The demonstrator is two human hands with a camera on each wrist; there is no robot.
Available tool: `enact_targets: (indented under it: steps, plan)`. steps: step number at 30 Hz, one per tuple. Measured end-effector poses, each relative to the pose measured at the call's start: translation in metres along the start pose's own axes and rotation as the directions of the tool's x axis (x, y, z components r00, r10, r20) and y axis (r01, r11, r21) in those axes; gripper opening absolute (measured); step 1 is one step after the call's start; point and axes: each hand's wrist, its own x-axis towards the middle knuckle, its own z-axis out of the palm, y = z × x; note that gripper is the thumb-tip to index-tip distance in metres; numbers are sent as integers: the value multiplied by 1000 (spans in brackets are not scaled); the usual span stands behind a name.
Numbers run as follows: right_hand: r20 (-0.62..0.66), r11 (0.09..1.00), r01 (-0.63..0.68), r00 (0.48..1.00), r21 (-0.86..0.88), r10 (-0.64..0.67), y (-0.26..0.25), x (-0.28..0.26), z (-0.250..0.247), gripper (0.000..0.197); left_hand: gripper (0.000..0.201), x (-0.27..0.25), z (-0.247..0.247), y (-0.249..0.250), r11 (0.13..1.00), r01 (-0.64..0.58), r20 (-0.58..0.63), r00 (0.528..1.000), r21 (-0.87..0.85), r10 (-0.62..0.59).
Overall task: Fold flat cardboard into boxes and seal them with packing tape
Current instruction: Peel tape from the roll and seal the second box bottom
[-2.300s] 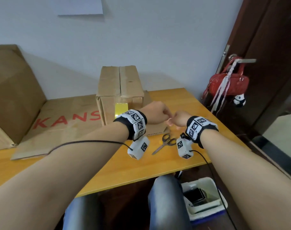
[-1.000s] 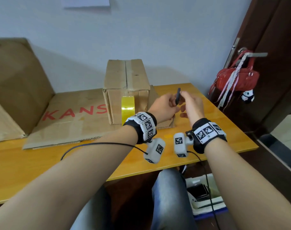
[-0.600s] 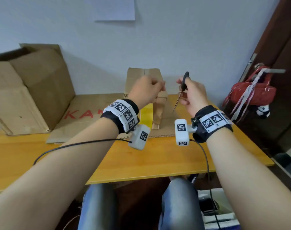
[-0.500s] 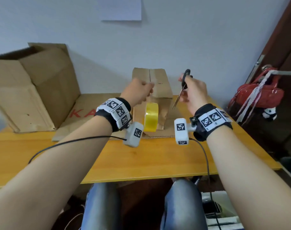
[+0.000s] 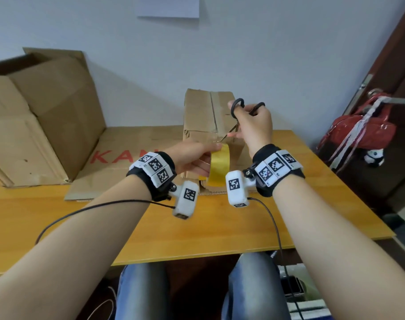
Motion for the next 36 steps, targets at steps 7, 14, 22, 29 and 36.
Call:
enact_targets:
  steps: [7, 14, 22, 29, 36]
  plan:
    - [-60, 1000, 23, 998, 16, -22, 4, -10, 7, 45, 40, 3, -4, 1, 994, 29, 46, 999, -101, -24]
    - [-60, 1000, -9, 998, -17, 8, 2, -17, 13, 56, 35, 3, -1, -1, 993, 41, 98, 995, -107, -31]
    - [-69, 1000, 1, 998, -12, -2, 4, -30, 28, 53, 36, 2, 1, -3, 992, 30, 101, 995, -126, -17]
    - [-66, 996, 46, 997, -76, -51, 6, -31, 30, 52, 23, -1, 5, -4, 985, 26, 44, 999, -170, -18]
    - [-67, 982, 92, 992, -162, -104, 9, -28, 29, 58, 21, 1, 7, -4, 980, 35, 48, 999, -197, -26]
